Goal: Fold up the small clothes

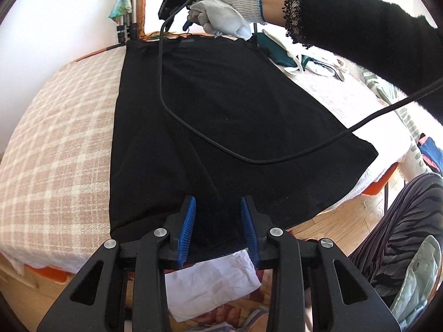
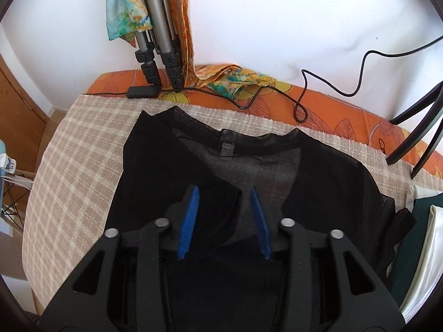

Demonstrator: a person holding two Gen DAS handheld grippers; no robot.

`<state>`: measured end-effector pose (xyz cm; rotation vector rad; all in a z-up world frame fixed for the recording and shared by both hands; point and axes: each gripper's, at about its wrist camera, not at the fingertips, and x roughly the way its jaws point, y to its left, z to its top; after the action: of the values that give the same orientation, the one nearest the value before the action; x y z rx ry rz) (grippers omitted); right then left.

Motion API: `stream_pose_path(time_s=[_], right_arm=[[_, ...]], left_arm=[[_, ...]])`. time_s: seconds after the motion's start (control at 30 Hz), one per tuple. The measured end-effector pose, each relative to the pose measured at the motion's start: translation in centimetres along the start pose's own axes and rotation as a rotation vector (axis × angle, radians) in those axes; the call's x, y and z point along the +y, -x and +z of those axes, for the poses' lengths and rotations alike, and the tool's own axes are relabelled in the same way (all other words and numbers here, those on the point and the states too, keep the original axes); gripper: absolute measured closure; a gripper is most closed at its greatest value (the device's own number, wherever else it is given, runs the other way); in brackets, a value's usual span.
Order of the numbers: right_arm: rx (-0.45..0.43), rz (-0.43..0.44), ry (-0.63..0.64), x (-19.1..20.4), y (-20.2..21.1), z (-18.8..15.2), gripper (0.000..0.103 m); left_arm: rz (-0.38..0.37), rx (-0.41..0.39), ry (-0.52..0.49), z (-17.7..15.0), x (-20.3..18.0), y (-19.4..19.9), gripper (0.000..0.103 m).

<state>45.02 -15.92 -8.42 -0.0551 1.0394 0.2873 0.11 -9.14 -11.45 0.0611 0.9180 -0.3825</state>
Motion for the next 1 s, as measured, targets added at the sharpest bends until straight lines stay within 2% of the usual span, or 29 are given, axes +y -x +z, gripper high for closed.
stream_pose_path(time_s=[0.2,0.43,0.77,1.0], right_arm=[[-0.047,0.091,-0.033,-2.8,5.7,-0.7,0.047],[-0.156,0.159,-0.055,-6.7,14.8,-2.9,0.047],[-0.234,0.146,-0.095,-13.3,25.3,-8.7,0.047],[-0.252,0.068,-0.135,-18.3,29.8,-12.9,0.047]], left_arm=[[-0.006,-0.031,-0.001,-0.5,-0.5,1.9,0.071],[-0.016,-0.109,-0.006,0.2,-1.5,3.8,0.071],[-0.136,-0.165,-0.1,1.9,-6.3,2.7,0.071],[-0.211,-0.151,-0.195,2.4,-9.7,0.6,0.071]])
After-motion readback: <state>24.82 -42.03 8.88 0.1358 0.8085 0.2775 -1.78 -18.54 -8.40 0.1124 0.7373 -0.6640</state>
